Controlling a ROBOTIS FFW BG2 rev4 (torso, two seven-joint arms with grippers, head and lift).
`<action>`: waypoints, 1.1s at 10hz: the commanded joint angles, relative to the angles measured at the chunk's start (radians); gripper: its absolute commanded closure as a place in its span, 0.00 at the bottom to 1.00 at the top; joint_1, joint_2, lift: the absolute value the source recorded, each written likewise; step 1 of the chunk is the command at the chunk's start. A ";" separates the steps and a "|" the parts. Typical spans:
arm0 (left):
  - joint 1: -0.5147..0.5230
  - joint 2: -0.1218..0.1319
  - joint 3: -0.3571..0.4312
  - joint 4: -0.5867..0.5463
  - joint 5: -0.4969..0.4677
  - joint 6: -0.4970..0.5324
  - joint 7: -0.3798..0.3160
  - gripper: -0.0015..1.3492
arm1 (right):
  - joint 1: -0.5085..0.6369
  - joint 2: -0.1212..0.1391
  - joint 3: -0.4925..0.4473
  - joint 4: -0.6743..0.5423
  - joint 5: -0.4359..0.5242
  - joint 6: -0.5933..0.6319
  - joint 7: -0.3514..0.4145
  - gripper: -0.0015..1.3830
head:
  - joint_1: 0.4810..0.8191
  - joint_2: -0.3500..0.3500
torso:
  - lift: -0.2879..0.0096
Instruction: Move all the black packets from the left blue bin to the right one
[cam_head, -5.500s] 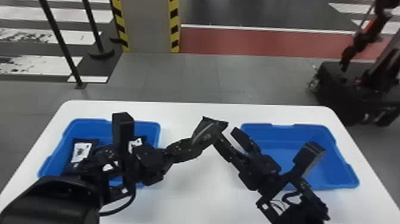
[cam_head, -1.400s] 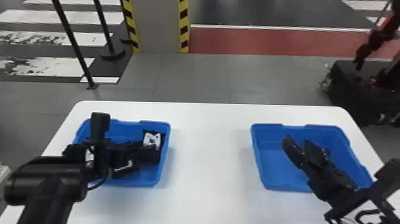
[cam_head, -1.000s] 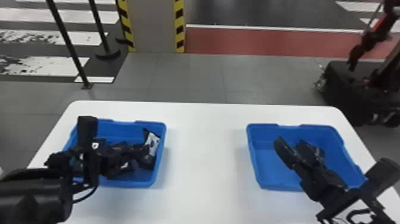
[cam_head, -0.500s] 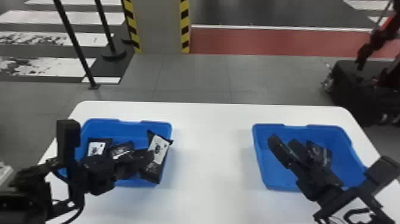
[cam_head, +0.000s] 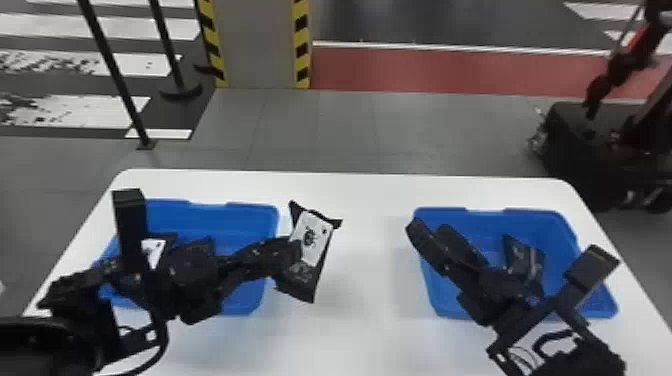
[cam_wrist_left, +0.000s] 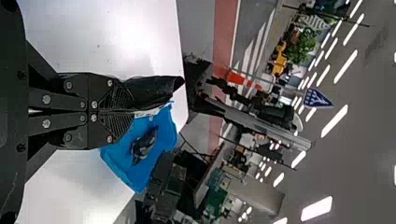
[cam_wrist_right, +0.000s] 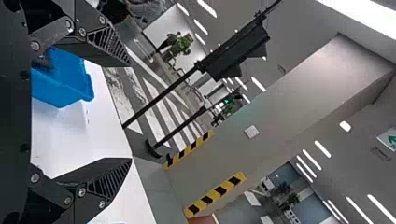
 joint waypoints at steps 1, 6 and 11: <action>-0.035 0.002 -0.044 0.102 0.132 -0.077 -0.007 0.89 | -0.045 0.000 0.001 0.048 0.000 0.046 0.052 0.24 | 0.63 0.47 | 0.60; -0.104 0.001 -0.115 0.240 0.209 -0.101 -0.009 0.89 | -0.161 0.001 0.010 0.168 0.044 0.024 0.228 0.24 | 0.63 0.43 | 0.60; -0.116 -0.002 -0.122 0.267 0.217 -0.106 -0.009 0.89 | -0.197 0.001 0.033 0.183 0.067 0.100 0.300 0.26 | 0.63 0.44 | 0.60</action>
